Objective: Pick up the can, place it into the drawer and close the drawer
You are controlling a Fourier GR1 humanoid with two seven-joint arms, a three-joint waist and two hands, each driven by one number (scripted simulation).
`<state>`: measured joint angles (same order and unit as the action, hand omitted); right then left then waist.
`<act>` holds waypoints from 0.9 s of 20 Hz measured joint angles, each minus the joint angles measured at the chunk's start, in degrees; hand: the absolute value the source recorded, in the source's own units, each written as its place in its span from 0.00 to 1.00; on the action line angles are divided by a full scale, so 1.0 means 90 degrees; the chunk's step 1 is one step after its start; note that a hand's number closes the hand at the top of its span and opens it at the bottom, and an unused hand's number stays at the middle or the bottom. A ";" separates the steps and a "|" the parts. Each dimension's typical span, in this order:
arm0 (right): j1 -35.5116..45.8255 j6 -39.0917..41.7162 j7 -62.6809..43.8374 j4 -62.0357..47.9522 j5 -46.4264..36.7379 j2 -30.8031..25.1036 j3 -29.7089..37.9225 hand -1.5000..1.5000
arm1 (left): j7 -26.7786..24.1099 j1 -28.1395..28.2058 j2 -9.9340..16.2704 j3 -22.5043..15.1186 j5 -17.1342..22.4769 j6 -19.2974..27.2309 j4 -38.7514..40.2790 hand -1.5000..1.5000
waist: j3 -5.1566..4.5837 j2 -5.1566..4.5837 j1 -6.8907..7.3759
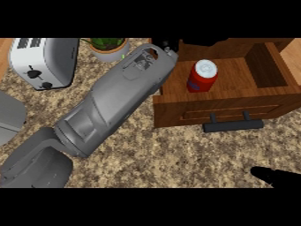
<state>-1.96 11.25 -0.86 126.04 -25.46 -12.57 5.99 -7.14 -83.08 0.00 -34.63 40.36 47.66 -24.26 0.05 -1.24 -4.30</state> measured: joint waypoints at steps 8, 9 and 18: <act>0.0492 -0.0458 0.0103 -0.1010 -0.2042 -0.0219 -0.0813 0.00 | 0.0098 0.0003 0.0012 -0.0004 0.0029 0.0014 -0.0113 0.00 | -0.0003 0.0068 0.0312; 0.0538 -0.0546 0.0079 -0.1172 -0.2295 -0.0200 -0.0929 0.00 | 0.0132 0.0007 0.0057 0.0027 0.0020 -0.0030 -0.0140 0.00 | -0.0004 0.0080 0.0360; 0.1041 -0.1775 0.0218 -0.3178 -0.3708 0.0188 -0.1309 0.00 | 0.0728 0.0223 0.0472 0.0023 -0.0284 -0.0022 -0.0812 0.00 | -0.0002 0.0145 0.0575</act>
<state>7.41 -4.72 1.10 97.43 -58.83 -10.88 -5.79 -0.58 -81.07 4.25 -34.43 37.80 47.47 -31.56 0.03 0.06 0.88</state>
